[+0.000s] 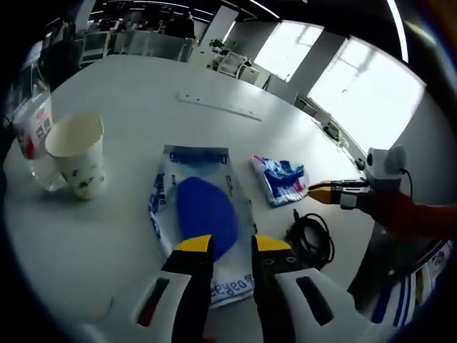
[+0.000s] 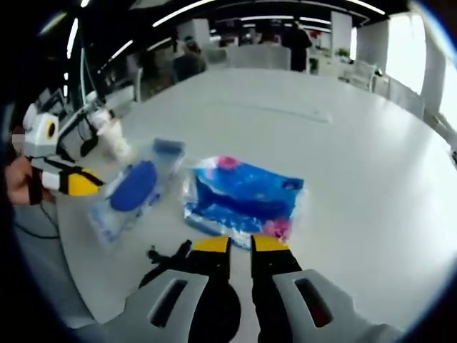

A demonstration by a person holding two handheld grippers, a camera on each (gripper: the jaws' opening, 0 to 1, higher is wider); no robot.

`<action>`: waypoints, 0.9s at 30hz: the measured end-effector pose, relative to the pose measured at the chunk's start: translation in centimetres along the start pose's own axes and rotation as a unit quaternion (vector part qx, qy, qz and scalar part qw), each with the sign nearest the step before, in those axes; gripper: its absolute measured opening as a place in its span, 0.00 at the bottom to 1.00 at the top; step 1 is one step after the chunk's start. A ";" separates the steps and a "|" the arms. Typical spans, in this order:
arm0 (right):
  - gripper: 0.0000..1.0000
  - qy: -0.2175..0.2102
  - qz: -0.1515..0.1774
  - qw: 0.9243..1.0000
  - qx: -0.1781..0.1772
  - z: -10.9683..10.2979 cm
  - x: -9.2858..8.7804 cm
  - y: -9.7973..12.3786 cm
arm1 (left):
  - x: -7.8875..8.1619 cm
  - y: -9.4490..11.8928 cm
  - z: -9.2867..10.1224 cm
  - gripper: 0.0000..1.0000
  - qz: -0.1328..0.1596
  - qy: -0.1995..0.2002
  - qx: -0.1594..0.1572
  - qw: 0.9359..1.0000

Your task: Arrange the tabletop items into an orderly group along one side of the table until the central work area is clear of visible clutter.

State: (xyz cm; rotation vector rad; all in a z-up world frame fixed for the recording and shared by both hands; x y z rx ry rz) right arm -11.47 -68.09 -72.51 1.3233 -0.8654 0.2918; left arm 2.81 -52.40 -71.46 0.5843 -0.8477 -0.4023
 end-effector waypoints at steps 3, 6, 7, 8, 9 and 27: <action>0.08 0.010 -0.002 1.000 0.007 -0.5 0.3 -0.4 | -0.5 0.9 -0.5 0.18 0.004 0.010 0.004 1.000; 0.08 0.017 -0.003 1.000 0.013 -1.4 0.6 -0.8 | -1.2 1.7 -0.9 0.18 0.004 0.016 0.006 1.000; 0.08 0.020 -0.004 1.000 0.016 -1.8 0.8 -0.9 | -1.6 1.9 -1.1 0.18 0.003 0.018 0.008 1.000; 0.08 0.022 -0.004 1.000 0.018 -2.1 0.9 -1.1 | -1.8 2.1 -1.3 0.18 0.003 0.020 0.009 1.000; 0.08 0.027 -0.005 0.999 0.021 -2.5 1.1 -1.2 | -2.0 2.4 -1.4 0.18 0.004 0.023 0.012 1.000; 0.08 0.068 -0.009 0.996 0.060 -5.8 3.2 -4.1 | -4.0 4.6 -2.8 0.18 0.011 0.064 0.024 0.998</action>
Point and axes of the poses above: the point that each gripper's makers call its tool centre point, and the gripper's own axes: y roughly backward along the fingers, z roughly to its right, x roughly out of its top, the point moved 1 cm from there along y, roughly backward along the fingers, and after that the axes turned 7 degrees about y, right-handed, at the moved point
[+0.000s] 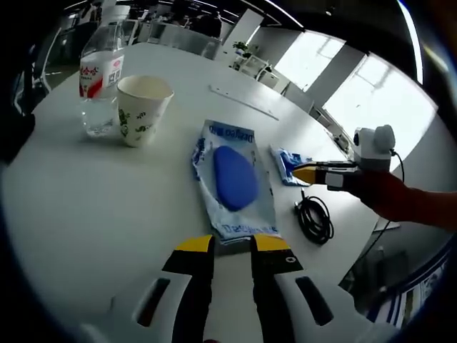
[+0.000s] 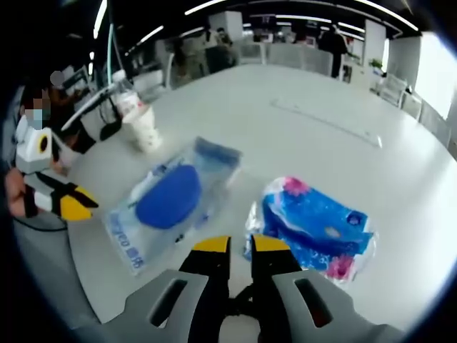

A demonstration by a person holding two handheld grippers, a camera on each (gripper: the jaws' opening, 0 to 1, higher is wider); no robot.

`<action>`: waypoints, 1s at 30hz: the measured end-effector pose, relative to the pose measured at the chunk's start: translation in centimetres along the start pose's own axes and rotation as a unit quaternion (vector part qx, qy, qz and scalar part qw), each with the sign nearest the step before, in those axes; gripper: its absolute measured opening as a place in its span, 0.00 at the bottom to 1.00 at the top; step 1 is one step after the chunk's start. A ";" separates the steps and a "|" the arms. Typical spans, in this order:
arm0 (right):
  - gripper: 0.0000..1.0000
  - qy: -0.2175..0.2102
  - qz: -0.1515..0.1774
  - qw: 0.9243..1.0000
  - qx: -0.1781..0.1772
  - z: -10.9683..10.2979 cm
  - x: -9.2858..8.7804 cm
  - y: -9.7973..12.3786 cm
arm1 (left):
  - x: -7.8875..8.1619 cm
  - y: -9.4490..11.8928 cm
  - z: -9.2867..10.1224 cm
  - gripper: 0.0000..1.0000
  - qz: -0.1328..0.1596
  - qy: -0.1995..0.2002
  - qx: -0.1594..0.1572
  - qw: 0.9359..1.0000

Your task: Arrange the tabletop items into an orderly group along one side of the table until the central work area is clear of visible clutter.

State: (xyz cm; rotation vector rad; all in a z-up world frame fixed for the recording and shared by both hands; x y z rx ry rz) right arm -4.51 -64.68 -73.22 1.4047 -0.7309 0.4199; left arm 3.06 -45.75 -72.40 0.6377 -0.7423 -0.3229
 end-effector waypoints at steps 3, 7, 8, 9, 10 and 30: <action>0.08 0.004 -0.001 1.000 0.003 -0.2 0.3 -0.3 | -0.2 0.0 0.1 0.18 0.000 0.011 -0.001 1.000; 0.08 0.007 0.000 1.000 0.006 -0.2 0.7 -0.7 | -0.6 -0.3 0.0 0.18 -0.001 0.032 0.000 0.999; 0.08 0.009 0.000 1.000 0.008 -0.3 0.9 -0.9 | -0.9 -0.4 0.1 0.18 -0.004 0.035 0.000 0.999; 0.08 0.012 -0.001 1.000 0.009 -0.3 1.0 -1.0 | -1.1 -0.5 0.2 0.18 -0.006 0.035 0.000 0.999; 0.08 0.013 -0.002 1.000 0.009 -0.2 1.2 -1.2 | -1.3 -0.6 0.3 0.18 -0.009 0.034 0.002 0.999; 0.10 0.065 -0.008 0.997 0.030 -0.6 5.6 -4.3 | -1.6 -2.5 0.8 0.18 -0.004 0.128 0.001 0.992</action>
Point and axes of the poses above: the point that each gripper's makers call its tool centre point, and the gripper's own axes: y roughly backward along the fingers, z roughly to its right, x roughly out of its top, the point moved 1 cm from there along y, roughly backward along the fingers, and after that the axes turned 7 degrees about y, right-handed, at the moved point
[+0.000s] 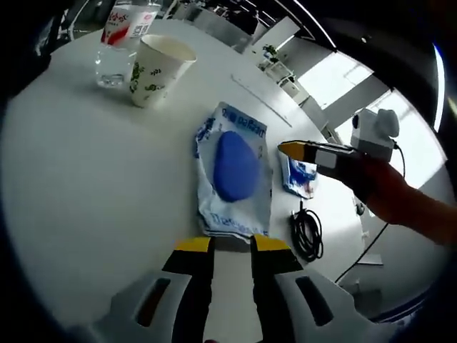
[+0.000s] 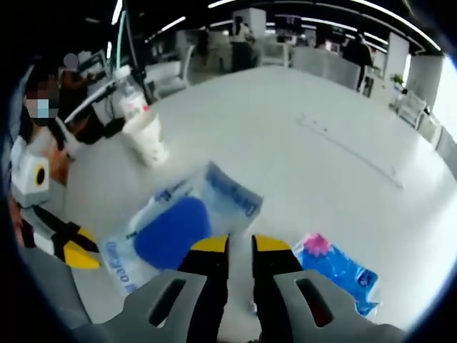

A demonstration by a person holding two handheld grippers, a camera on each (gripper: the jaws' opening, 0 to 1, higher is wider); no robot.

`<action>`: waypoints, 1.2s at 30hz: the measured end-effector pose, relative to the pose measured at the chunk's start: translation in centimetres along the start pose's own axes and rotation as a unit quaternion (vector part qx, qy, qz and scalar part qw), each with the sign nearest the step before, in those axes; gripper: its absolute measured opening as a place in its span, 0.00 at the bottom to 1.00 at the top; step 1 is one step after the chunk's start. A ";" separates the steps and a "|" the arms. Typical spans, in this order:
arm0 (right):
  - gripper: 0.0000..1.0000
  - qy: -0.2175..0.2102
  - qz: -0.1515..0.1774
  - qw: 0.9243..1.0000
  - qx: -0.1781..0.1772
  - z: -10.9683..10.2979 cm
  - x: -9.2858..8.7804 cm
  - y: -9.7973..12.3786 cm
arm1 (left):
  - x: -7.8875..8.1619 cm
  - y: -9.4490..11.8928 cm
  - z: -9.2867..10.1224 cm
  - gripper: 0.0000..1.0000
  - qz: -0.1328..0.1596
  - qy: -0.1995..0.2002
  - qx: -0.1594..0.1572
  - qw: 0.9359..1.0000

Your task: Arrange the tabletop items into an orderly group along one side of the table until the central work area is clear of visible clutter.

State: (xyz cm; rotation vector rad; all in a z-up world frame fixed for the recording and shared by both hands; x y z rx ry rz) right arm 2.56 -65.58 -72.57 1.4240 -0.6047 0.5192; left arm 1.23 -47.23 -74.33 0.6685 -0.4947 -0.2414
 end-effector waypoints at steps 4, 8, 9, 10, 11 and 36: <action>0.11 0.010 -0.002 1.000 0.003 0.0 0.6 -0.5 | -0.1 -0.3 0.0 0.17 -0.001 0.017 0.000 1.000; 0.14 0.017 -0.007 1.000 0.005 0.2 1.3 -1.0 | -0.1 -0.9 0.2 0.17 0.000 0.045 -0.004 0.999; 0.15 0.020 -0.008 1.000 0.006 0.2 1.6 -1.1 | -0.2 -0.9 0.2 0.17 -0.002 0.039 -0.003 0.999; 0.15 0.022 -0.009 1.000 0.008 0.0 1.8 -1.2 | -0.2 -1.1 0.2 0.17 -0.005 0.030 -0.001 1.000; 0.15 0.027 -0.010 1.000 0.010 -0.1 2.0 -1.4 | -0.3 -1.1 0.1 0.16 -0.005 0.031 0.000 1.000; 0.05 0.115 -0.063 0.991 0.030 0.1 2.1 -3.6 | 0.6 -1.7 -0.4 0.01 0.001 0.056 -0.001 0.998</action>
Point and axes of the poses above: the point that each gripper's makers call its tool centre point, and the gripper's own axes: y roughly backward along the fingers, z roughly to its right, x roughly out of its top, the point moved 1 cm from there along y, roughly backward along the fingers, and after that the axes turned 7 degrees about y, right-handed, at the moved point
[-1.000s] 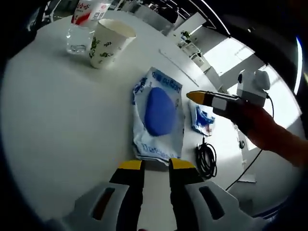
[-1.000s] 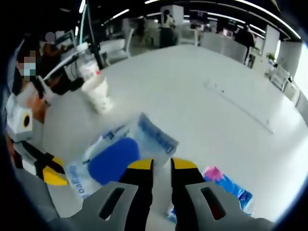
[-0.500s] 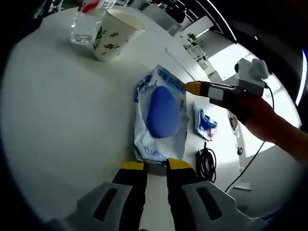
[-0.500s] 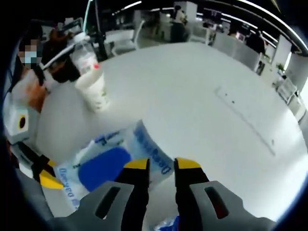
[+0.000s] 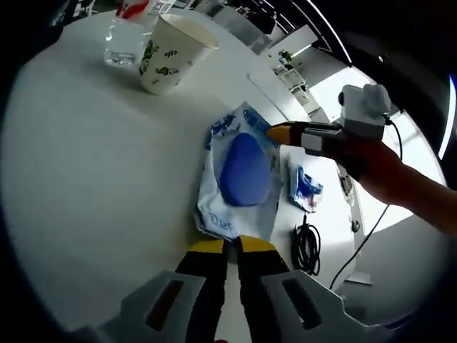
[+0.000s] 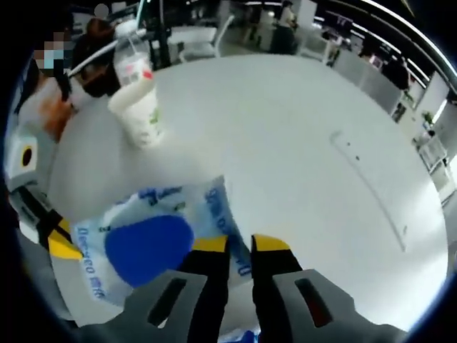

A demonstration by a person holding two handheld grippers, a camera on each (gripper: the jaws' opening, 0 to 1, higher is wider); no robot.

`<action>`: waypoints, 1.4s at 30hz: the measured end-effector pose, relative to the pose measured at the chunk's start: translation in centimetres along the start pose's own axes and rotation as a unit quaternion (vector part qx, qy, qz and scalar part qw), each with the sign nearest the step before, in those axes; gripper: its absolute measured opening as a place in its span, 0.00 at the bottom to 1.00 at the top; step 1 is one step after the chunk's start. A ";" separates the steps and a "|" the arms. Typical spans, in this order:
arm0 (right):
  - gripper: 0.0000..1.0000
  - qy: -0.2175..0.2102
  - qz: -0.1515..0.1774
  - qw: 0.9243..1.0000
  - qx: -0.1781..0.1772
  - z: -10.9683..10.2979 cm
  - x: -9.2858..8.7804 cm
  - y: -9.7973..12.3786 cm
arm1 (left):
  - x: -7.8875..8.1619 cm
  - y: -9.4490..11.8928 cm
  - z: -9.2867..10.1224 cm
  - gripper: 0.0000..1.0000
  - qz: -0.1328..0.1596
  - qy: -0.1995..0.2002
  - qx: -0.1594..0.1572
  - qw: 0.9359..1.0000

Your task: Arrange the tabletop items into an orderly group along one side of the table until the central work area is clear of visible clutter.

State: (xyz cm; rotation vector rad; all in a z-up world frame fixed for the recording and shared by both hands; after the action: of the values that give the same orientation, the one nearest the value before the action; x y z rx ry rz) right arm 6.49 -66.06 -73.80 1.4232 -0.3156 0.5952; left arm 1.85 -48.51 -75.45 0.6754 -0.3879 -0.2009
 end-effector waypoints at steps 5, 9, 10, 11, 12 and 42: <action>0.00 -0.002 -0.001 1.000 0.001 -0.2 -1.0 0.4 | 0.4 0.1 -0.2 0.00 0.003 -0.002 0.001 1.000; 0.00 -0.008 -0.003 1.000 -0.001 0.0 -1.4 0.8 | 0.7 0.2 -0.3 0.00 0.002 -0.006 0.003 1.000; 0.00 -0.009 -0.002 1.000 -0.001 -0.1 -1.5 0.9 | 0.8 0.2 -0.3 0.00 0.003 -0.007 0.004 1.000; 0.00 -0.009 -0.003 1.000 0.000 -0.1 -1.6 1.0 | 0.9 0.4 -0.3 0.00 0.003 -0.009 0.005 1.000; 0.00 -0.009 -0.003 1.000 0.001 -0.1 -1.7 1.2 | 1.1 0.5 -0.3 0.00 0.004 -0.011 0.006 1.000; 0.00 -0.045 0.016 0.999 0.024 -5.7 -4.2 3.9 | 6.8 3.8 -4.7 0.00 0.024 -0.071 0.046 0.996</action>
State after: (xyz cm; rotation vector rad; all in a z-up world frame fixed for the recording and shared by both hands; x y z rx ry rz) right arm 0.06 -61.19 -73.61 1.4968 -0.3981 0.5684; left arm 10.22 -45.02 -74.41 0.7443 -0.5521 -0.1860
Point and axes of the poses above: the point that each gripper's makers call its tool centre point, and the gripper's own axes: y roughly backward along the fingers, z roughly to its right, x roughly out of its top, the point moved 1 cm from there along y, roughly backward along the fingers, and after that the axes turned 7 degrees about y, right-handed, at the moved point
